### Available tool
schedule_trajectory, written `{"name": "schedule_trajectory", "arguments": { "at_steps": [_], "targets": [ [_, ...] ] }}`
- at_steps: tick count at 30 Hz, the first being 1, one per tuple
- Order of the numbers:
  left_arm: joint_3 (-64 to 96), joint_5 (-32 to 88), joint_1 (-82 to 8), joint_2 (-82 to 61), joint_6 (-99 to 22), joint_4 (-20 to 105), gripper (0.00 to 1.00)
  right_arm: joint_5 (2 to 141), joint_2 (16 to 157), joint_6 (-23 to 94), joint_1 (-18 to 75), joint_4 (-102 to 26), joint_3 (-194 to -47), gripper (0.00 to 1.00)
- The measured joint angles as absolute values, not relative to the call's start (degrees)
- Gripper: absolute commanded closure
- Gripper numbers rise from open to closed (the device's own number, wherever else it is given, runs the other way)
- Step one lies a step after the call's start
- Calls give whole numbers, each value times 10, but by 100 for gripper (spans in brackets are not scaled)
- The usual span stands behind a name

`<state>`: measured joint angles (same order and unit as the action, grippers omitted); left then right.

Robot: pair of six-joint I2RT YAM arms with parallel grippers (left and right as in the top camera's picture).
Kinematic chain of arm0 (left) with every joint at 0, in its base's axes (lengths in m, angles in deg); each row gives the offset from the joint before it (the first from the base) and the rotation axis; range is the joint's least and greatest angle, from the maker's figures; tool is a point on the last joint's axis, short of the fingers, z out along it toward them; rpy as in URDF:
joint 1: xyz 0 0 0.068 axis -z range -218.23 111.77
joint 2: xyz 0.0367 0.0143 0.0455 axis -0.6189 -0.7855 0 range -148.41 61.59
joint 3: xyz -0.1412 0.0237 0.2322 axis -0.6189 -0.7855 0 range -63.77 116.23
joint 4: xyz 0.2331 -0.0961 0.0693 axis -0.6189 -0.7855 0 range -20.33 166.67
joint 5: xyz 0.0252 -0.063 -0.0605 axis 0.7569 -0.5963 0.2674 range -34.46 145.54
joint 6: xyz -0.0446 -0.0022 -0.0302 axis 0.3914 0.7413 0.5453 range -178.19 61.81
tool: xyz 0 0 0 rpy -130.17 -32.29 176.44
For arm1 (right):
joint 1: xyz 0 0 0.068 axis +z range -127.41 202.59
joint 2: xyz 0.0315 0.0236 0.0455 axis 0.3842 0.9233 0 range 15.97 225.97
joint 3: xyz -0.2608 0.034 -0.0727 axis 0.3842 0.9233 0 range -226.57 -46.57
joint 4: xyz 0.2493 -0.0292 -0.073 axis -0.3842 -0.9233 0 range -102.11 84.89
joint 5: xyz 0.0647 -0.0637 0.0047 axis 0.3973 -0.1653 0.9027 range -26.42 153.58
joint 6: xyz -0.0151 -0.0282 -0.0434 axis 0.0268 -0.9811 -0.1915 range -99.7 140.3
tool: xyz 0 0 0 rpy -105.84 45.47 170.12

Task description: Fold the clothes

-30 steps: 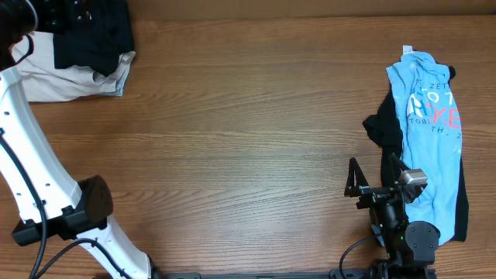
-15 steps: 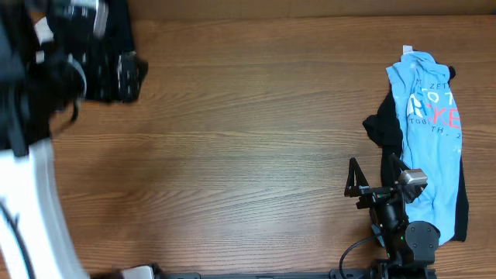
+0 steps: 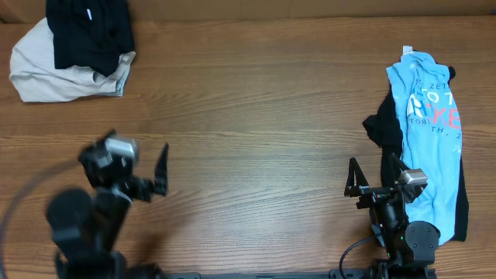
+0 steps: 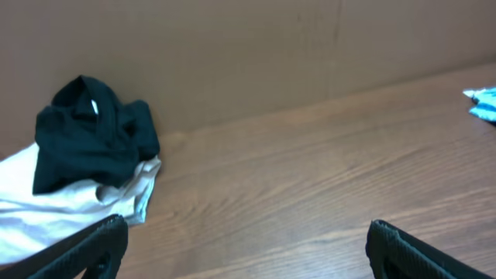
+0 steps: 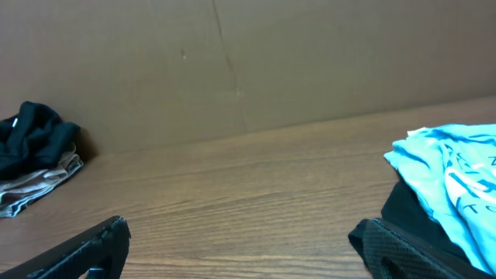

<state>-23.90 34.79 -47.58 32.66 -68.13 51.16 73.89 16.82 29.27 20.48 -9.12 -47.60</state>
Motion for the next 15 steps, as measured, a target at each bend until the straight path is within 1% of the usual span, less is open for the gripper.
{"name": "schedule_trajectory", "arguments": {
  "at_steps": [3,7,15],
  "targets": [
    [-361,348,-476,429,-661,582,0,739,168,293,205,-91,-476,0],
    [-469,348,-476,512,-639,649,0,739,168,293,205,-91,-476,0],
    [-581,356,-476,594,-615,708,0,739,168,293,205,-92,-476,0]
  ]
}}
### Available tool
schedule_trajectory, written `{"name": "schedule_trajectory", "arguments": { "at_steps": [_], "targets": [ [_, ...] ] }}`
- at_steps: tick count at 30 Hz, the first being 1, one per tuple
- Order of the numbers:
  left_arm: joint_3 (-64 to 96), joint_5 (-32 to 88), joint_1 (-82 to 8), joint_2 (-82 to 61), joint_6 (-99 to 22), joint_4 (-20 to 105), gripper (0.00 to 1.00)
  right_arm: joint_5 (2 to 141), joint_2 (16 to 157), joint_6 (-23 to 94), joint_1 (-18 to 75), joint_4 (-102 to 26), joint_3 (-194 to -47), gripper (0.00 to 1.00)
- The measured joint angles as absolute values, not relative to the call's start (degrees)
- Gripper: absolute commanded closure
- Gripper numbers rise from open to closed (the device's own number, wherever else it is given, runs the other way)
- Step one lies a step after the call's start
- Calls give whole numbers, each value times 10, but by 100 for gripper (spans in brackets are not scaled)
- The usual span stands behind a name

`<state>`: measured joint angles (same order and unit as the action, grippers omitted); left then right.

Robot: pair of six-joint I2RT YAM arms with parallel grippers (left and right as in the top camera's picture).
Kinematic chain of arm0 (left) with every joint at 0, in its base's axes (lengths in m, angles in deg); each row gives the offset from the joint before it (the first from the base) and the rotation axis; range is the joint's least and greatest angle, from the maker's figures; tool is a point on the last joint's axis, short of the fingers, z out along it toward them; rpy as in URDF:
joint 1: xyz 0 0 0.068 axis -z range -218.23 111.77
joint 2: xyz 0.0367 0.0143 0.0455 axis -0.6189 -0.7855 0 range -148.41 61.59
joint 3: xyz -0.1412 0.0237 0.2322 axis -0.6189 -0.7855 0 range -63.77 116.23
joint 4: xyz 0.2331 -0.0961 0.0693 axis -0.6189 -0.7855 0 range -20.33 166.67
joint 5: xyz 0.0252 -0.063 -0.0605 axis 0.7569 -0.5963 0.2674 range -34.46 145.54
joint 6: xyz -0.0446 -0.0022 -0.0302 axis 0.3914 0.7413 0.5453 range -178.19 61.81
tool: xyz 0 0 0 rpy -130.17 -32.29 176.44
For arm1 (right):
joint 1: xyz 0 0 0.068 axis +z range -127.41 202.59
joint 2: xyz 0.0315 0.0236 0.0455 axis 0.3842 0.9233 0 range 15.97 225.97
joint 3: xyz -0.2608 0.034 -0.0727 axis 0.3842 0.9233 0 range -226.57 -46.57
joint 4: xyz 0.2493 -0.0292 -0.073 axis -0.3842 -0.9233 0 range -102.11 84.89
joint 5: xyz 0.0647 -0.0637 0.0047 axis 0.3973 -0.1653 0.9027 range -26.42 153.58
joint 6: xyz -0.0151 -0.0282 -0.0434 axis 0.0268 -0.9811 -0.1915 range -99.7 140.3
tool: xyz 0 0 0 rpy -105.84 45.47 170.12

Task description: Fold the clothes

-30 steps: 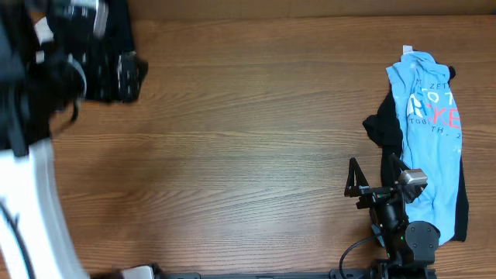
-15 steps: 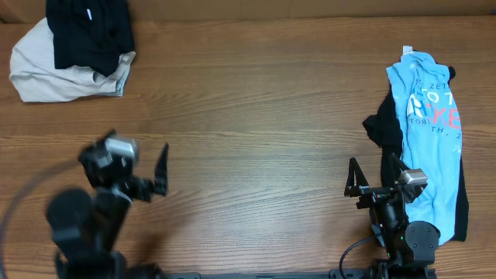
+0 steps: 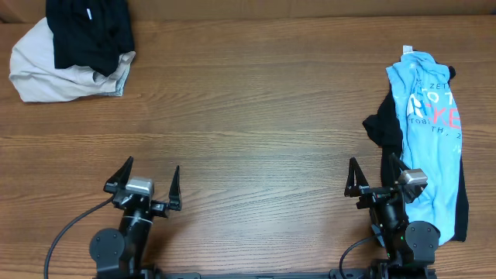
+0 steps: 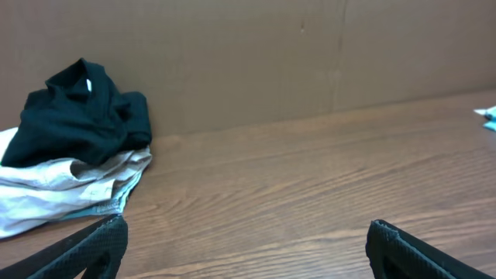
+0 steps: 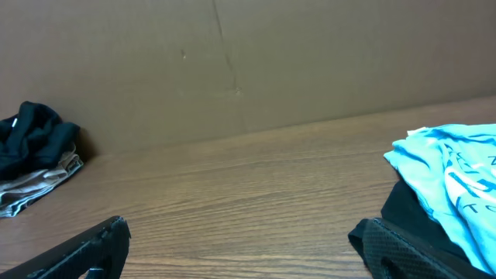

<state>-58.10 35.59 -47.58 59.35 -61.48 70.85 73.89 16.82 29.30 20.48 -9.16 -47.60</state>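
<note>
A light blue printed T-shirt lies crumpled over a black garment at the table's right side; both also show in the right wrist view, the T-shirt at the right edge. At the far left corner a black garment sits on a beige one; the left wrist view shows this black garment too. My left gripper rests open near the front edge, left of centre, holding nothing. My right gripper stands open at the front right, its right finger beside the blue shirt's lower end.
The wooden table stretches between the two piles. A brown cardboard wall closes off the far side. Both arm bases sit at the front edge.
My left arm has swung from a raised, leftward-turned pose to a low rest pose at the front edge, facing the far wall. The right arm and the clothes have not moved.
</note>
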Motion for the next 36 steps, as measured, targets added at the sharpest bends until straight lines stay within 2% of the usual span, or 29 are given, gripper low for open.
{"name": "schedule_trajectory", "arguments": {
  "at_steps": [4,36],
  "targets": [
    [-619,363,-476,606,-601,745,0,739,168,293,205,-92,-476,0],
    [-631,387,-476,606,-583,735,0,739,168,293,205,-92,-476,0]
  ]
}}
